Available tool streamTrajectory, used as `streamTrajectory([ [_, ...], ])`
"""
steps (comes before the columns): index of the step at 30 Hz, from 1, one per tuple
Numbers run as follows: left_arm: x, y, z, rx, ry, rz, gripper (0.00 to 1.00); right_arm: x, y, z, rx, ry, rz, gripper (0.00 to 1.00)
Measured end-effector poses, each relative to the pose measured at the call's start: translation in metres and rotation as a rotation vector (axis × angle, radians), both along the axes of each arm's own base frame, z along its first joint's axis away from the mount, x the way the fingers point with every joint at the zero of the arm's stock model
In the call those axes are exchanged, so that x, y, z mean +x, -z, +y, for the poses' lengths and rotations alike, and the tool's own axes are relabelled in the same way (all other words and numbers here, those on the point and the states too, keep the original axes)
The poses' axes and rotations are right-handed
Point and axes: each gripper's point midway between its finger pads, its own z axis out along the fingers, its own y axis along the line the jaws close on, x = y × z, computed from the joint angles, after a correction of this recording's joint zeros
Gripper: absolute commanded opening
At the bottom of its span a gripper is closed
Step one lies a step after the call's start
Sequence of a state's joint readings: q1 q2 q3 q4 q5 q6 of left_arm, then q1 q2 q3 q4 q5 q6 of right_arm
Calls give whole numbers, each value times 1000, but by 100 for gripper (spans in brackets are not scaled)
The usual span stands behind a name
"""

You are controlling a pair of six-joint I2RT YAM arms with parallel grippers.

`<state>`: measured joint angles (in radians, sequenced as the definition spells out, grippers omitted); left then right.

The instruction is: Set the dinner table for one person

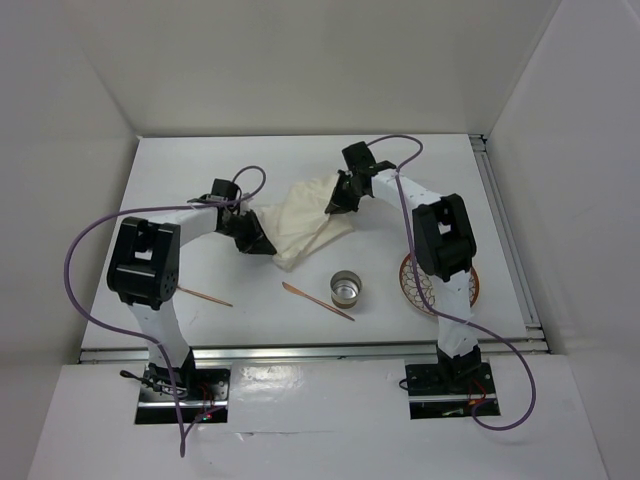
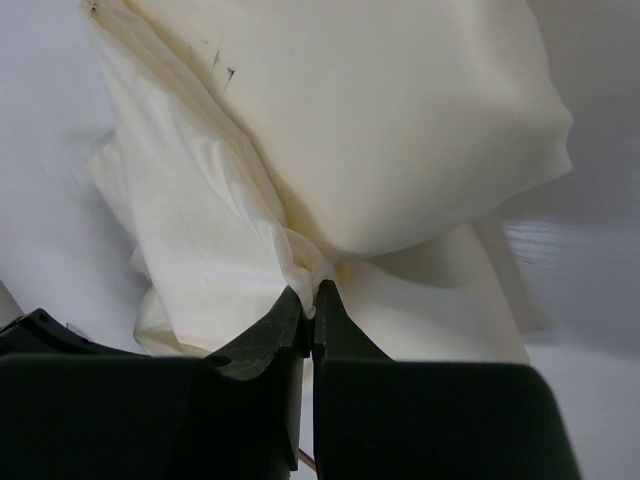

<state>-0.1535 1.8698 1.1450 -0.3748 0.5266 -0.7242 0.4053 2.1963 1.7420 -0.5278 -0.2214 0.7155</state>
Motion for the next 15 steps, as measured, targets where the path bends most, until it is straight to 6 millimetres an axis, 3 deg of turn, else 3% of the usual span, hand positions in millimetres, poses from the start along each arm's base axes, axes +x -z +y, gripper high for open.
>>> streamTrajectory([
  [2,-1,-1,-4,-3,12,-3,0,0,-2,1,2,-2,-3,0],
  [11,-1,-1,-3,26,1,7,0,-2,-27,8,16,-21,-41,0],
  [15,20,-24,-3,42,-8,-43,0,9,-57,14,38,-35,-106,0],
])
